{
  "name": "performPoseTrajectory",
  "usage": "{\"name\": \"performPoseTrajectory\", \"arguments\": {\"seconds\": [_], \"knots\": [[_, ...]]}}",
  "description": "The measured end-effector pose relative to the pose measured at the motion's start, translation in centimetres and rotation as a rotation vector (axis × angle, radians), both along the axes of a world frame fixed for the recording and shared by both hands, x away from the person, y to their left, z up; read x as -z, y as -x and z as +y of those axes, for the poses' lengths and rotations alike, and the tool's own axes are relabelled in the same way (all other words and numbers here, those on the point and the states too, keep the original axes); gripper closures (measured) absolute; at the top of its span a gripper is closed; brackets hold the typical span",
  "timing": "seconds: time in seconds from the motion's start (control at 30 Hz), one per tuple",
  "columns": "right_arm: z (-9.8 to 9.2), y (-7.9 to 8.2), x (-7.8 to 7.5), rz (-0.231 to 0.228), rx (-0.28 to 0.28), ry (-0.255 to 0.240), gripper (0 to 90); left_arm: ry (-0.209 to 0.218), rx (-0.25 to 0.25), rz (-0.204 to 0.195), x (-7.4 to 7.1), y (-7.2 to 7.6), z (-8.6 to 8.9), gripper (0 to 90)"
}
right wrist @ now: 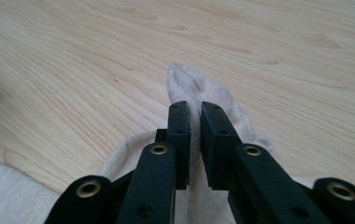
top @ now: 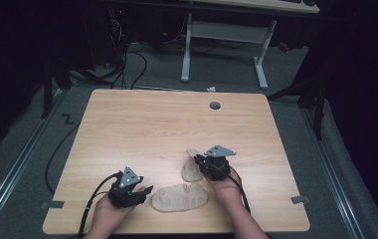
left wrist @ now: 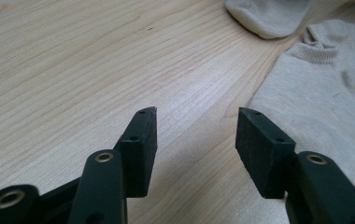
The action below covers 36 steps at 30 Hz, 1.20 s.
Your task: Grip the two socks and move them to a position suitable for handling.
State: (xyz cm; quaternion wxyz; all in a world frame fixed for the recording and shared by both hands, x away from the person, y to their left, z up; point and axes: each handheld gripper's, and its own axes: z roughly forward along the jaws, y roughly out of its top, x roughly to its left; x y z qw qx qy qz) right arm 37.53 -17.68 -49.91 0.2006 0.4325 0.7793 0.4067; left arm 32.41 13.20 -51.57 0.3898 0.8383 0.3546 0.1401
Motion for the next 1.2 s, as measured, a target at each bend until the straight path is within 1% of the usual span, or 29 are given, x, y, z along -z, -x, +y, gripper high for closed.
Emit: {"name": "performPoseTrajectory", "arguments": {"seconds": [0.03, 0.07, 0.17, 0.27, 0.3, 0.37, 0.43, 0.47, 0.5, 0.53, 0.57, 0.63, 0.77, 0.97, 1.07, 1.17, 1.2], "knots": [[-0.3, 0.0, 0.0, 0.000, 0.005, -0.006, 82.4, -0.001, 0.001, 0.002, 0.0, 0.0, 0.0, 48.9], [-0.7, 0.1, 0.0, 0.002, 0.016, -0.024, 82.4, -0.001, 0.001, 0.003, 0.0, 0.0, 0.0, 48.9], [-1.6, 0.2, 0.1, 0.000, 0.036, -0.046, 82.5, 0.001, 0.002, 0.003, 0.0, 0.0, -0.1, 48.9], [-2.0, 0.2, 0.1, -0.001, 0.049, -0.057, 82.5, -0.002, 0.003, 0.003, 0.1, 0.0, -0.1, 48.9], [-2.3, 0.2, 0.2, -0.002, 0.054, -0.057, 82.4, -0.002, 0.002, 0.003, 0.1, 0.0, -0.1, 48.9], [-3.0, 0.5, 0.4, -0.009, 0.074, -0.035, 80.6, 0.000, 0.003, 0.004, 0.1, 0.0, -0.1, 48.9], [-3.3, 0.6, 0.5, -0.008, 0.084, -0.031, 79.9, 0.001, 0.005, 0.003, 0.0, 0.1, -0.1, 48.9], [-3.9, 0.7, 0.6, -0.010, 0.095, -0.027, 79.9, 0.000, 0.006, 0.003, 0.0, 0.1, -0.1, 48.9], [-3.9, 0.7, 0.6, -0.010, 0.095, -0.027, 79.9, -0.001, 0.007, 0.003, 0.0, 0.1, -0.1, 48.9], [-4.7, 0.9, 0.6, -0.013, 0.112, -0.031, 79.0, -0.001, 0.006, 0.003, 0.0, 0.1, -0.1, 48.9], [-4.7, 0.9, 0.6, -0.013, 0.112, -0.031, 79.0, 0.000, 0.005, 0.004, 0.0, 0.1, -0.1, 48.9], [-5.4, 1.1, 0.6, -0.013, 0.131, -0.038, 77.9, 0.001, 0.006, 0.005, 0.1, 0.0, -0.1, 48.9], [-6.5, 1.5, 0.6, -0.014, 0.158, -0.021, 76.8, 0.001, 0.011, 0.006, 0.0, 0.1, -0.2, 48.9], [-7.1, 1.9, 0.6, -0.022, 0.172, -0.011, 75.4, -0.002, 0.013, 0.006, 0.0, 0.1, -0.1, 48.9], [-7.7, 2.2, 0.5, -0.024, 0.186, -0.025, 74.6, -0.002, 0.015, 0.006, 0.0, 0.1, -0.1, 48.9], [-8.1, 2.4, 0.5, -0.022, 0.195, -0.030, 74.6, -0.002, 0.014, 0.005, 0.0, 0.0, -0.1, 48.9], [-8.2, 2.5, 0.4, -0.028, 0.195, -0.029, 74.4, -0.002, 0.014, 0.005, 0.0, 0.0, -0.1, 48.9]]}}
